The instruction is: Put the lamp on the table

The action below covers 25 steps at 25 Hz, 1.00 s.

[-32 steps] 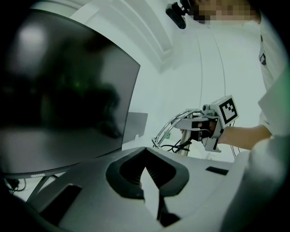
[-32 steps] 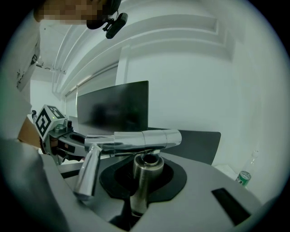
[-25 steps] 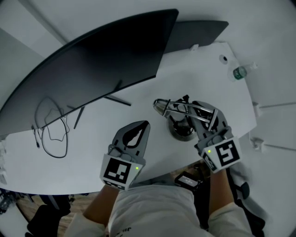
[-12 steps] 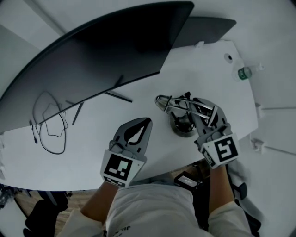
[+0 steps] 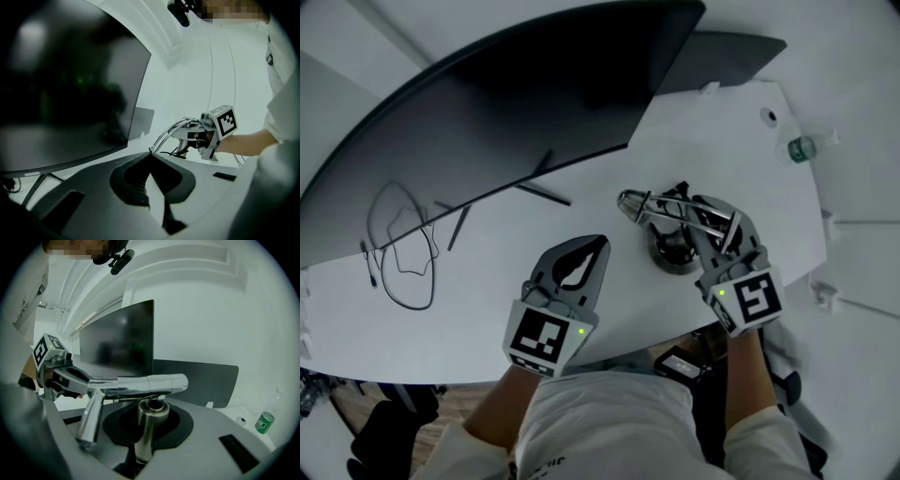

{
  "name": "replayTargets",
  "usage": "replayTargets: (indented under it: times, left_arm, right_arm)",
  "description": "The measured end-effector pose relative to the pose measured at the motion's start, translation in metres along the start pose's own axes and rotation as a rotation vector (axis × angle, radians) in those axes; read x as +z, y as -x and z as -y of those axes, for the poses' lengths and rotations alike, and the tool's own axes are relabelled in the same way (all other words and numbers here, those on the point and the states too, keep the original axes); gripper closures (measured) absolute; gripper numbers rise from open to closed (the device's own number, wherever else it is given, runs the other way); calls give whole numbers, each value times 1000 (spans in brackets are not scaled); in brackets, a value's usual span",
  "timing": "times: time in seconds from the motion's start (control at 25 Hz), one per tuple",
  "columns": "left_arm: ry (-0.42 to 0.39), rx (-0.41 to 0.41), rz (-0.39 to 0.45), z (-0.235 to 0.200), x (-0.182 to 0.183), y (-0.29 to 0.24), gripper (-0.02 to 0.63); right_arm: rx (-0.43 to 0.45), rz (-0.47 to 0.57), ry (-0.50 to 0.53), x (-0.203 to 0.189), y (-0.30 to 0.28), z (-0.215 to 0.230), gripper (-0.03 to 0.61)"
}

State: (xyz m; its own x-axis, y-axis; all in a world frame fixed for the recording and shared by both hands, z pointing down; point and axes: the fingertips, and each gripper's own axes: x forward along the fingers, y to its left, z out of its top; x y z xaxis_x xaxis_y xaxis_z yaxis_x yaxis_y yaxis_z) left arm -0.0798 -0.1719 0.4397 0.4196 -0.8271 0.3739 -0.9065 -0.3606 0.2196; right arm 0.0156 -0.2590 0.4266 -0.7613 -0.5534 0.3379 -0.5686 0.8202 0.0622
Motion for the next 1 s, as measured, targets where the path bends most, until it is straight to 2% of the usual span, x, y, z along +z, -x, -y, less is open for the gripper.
replayTargets:
  times: [0.24, 1.0]
  left_arm:
    - [6, 5, -5, -2, -2, -1, 611]
    - [15, 7, -12, -3, -7, -6, 611]
  right_arm:
    - [5, -26, 2, -9, -3, 0, 531]
    - [28, 0, 15, -14, -8, -1, 531]
